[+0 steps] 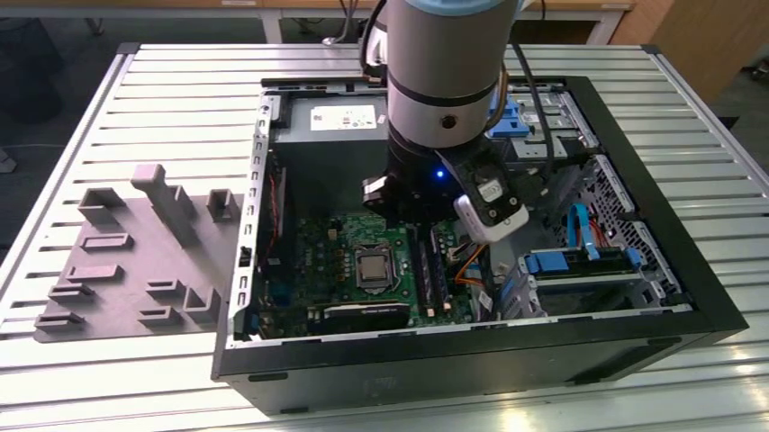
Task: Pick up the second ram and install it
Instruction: 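Insert the second ram into the second slot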
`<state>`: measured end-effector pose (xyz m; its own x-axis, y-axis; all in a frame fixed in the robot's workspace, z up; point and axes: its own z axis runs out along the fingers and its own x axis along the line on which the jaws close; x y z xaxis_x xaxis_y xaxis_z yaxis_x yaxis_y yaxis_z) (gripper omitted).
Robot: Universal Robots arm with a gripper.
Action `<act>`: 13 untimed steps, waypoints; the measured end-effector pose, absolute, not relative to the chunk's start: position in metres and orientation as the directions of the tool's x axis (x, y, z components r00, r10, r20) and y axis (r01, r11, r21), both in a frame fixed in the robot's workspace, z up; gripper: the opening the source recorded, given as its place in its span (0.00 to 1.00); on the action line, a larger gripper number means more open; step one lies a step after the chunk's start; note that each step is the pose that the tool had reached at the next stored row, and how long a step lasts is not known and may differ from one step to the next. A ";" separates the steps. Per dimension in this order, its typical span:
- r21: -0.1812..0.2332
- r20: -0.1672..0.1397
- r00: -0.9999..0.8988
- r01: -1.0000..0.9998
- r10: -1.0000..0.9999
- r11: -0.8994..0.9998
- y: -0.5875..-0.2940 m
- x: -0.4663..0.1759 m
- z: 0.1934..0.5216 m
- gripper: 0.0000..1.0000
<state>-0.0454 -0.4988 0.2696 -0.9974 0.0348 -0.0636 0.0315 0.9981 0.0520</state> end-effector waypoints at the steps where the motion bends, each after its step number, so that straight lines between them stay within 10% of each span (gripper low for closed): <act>1: 0.052 -0.064 -0.997 0.032 0.035 0.998 -0.499 -0.045 0.269 0.12; 13: 0.052 -0.064 -0.997 0.032 0.035 0.998 -0.499 -0.044 0.265 0.12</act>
<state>-0.0445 -0.4987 0.2648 -0.9974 0.0348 -0.0637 0.0315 0.9981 0.0521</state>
